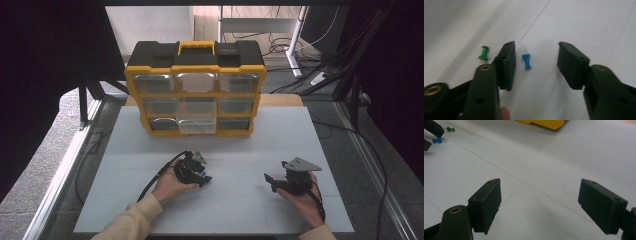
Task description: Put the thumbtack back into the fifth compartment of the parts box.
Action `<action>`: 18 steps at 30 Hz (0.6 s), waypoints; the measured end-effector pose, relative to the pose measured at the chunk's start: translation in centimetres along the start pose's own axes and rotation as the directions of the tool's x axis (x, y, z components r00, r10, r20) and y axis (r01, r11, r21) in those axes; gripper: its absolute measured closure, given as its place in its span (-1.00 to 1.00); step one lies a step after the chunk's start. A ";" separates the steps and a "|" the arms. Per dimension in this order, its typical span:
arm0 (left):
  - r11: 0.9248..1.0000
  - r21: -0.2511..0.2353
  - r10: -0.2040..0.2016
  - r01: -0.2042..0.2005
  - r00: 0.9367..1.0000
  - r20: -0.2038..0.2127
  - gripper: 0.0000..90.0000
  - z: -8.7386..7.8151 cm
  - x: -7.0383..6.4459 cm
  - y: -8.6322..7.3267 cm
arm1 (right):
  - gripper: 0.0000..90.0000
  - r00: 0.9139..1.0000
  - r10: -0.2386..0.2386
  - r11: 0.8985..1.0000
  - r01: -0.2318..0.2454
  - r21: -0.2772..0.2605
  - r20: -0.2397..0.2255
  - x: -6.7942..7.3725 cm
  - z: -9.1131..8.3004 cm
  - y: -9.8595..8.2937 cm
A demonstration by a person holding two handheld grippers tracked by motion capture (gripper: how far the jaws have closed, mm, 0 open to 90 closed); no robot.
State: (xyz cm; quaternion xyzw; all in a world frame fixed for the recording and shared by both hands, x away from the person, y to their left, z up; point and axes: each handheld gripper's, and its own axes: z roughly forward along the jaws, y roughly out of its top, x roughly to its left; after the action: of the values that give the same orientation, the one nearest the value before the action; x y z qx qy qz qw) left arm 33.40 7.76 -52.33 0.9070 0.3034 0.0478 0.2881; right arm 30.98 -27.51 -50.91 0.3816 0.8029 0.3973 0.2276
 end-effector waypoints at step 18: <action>1.000 0.011 0.014 -0.013 0.999 -0.048 0.81 0.2 -0.4 0.5 | -0.57 1.000 -0.007 1.000 0.007 0.002 0.002 0.0 0.0 0.0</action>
State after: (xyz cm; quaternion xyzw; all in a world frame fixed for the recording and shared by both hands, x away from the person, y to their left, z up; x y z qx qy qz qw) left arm 33.37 7.13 -52.19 0.9092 0.3043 0.0699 0.2756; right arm 30.97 -27.46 -50.92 0.3792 0.8046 0.3953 0.2293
